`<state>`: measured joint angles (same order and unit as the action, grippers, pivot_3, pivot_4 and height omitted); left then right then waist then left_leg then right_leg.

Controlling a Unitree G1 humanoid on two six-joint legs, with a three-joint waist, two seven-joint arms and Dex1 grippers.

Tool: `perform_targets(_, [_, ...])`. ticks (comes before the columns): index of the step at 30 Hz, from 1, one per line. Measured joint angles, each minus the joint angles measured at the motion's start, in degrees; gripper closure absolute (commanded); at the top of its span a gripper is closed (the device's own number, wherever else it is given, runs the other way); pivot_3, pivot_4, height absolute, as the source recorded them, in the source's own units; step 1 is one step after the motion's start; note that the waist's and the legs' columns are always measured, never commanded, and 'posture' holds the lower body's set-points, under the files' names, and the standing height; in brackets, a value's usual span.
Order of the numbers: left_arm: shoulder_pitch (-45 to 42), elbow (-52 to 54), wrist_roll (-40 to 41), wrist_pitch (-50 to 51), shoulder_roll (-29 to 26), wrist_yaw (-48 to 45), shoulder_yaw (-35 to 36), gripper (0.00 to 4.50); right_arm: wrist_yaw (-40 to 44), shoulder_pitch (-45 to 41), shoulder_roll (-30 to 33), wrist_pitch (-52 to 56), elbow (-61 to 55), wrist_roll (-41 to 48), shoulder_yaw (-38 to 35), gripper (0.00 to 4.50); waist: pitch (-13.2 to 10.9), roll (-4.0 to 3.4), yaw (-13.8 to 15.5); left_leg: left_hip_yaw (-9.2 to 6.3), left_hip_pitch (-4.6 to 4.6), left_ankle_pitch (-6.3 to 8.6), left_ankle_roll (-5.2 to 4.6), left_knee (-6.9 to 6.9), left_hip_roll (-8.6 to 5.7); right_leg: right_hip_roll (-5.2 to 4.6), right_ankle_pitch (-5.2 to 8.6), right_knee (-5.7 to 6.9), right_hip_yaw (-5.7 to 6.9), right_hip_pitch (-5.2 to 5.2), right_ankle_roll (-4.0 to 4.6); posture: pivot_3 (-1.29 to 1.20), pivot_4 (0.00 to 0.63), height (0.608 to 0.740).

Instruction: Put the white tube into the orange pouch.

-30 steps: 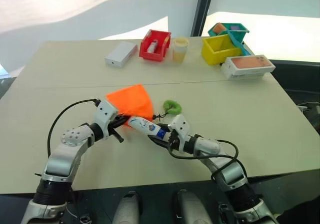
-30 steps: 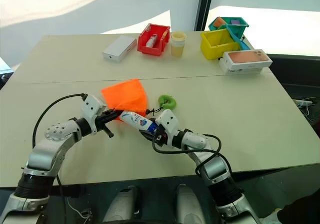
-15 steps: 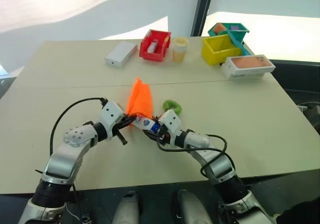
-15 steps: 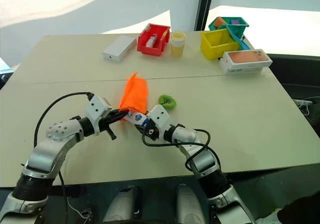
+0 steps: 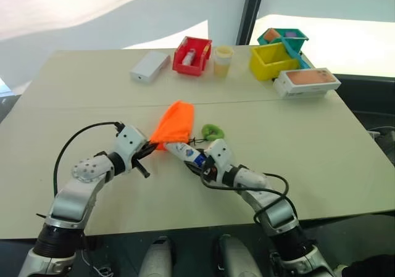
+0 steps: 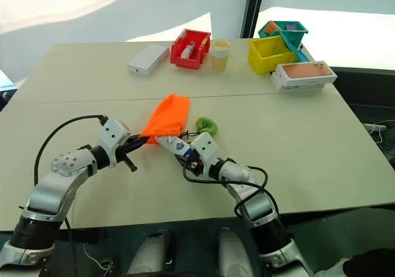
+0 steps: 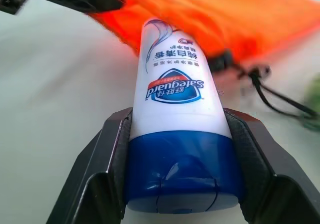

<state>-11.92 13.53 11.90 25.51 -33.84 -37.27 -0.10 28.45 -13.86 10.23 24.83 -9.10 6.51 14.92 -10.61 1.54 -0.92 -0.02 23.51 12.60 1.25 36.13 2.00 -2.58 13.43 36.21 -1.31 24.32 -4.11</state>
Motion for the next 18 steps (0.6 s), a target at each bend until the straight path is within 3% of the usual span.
perform_targets(18, [-0.64,1.40,0.12,0.50,2.42,-1.05,-1.48,4.50,-1.86,-5.23,-1.14,2.34,-0.07,-1.84,2.87,2.40,0.00,0.00,-0.08,0.00,-0.01,0.00,0.00,-0.05,0.02,0.02,0.01,0.01,0.00,0.02,0.00,0.00,0.150,0.740])
